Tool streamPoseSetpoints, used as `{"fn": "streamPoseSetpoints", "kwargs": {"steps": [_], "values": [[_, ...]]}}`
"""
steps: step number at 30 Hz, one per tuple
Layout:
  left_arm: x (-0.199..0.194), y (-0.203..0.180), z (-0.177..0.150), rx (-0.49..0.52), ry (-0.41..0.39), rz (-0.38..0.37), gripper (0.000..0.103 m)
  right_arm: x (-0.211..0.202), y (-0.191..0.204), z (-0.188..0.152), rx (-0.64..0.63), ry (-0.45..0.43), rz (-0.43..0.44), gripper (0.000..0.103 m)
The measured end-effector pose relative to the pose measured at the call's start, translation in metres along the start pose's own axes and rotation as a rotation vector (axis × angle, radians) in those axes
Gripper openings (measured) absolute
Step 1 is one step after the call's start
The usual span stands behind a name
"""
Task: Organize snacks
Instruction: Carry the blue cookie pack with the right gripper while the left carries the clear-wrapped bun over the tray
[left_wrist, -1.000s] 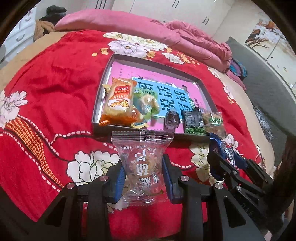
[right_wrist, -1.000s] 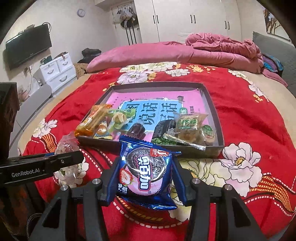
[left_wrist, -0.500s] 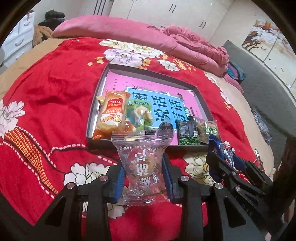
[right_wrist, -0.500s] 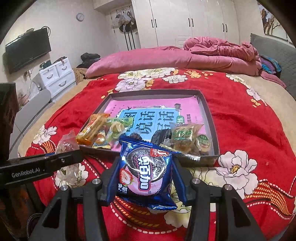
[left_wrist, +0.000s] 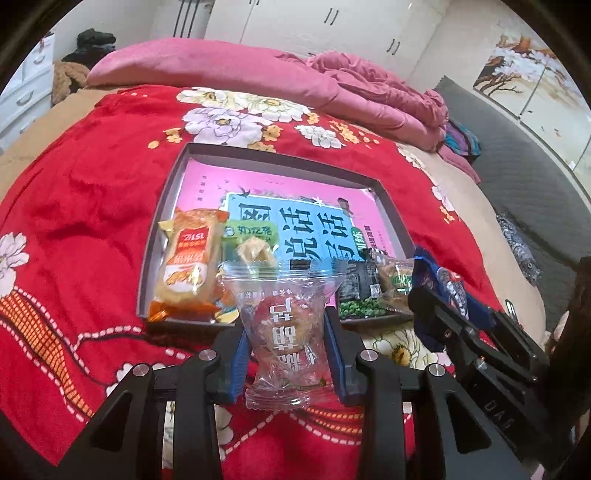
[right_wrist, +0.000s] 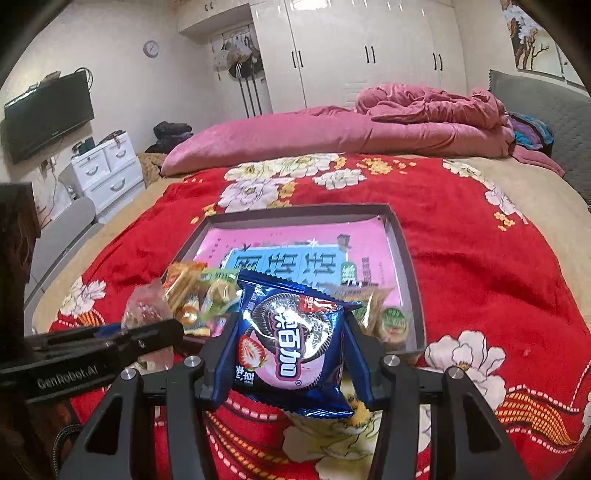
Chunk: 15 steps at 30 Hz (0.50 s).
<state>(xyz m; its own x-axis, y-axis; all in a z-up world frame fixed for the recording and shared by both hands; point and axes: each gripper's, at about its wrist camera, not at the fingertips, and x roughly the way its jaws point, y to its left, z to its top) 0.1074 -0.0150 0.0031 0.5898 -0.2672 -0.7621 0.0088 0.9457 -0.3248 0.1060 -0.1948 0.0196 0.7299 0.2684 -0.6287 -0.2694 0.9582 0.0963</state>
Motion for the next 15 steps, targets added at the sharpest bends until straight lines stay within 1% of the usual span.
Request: {"fn": "streamPoseSetpoints", "kwargs": {"steps": [8,15], "values": [[0.015,-0.002,0.017,0.008,0.001,-0.004,0.038,0.009,-0.006,0.017,0.005,-0.015,0.005,0.052],[0.032,0.006,0.023,0.003,0.026,-0.007,0.038,0.035,-0.008,0.022,0.018,0.034,0.023,0.052]]}}
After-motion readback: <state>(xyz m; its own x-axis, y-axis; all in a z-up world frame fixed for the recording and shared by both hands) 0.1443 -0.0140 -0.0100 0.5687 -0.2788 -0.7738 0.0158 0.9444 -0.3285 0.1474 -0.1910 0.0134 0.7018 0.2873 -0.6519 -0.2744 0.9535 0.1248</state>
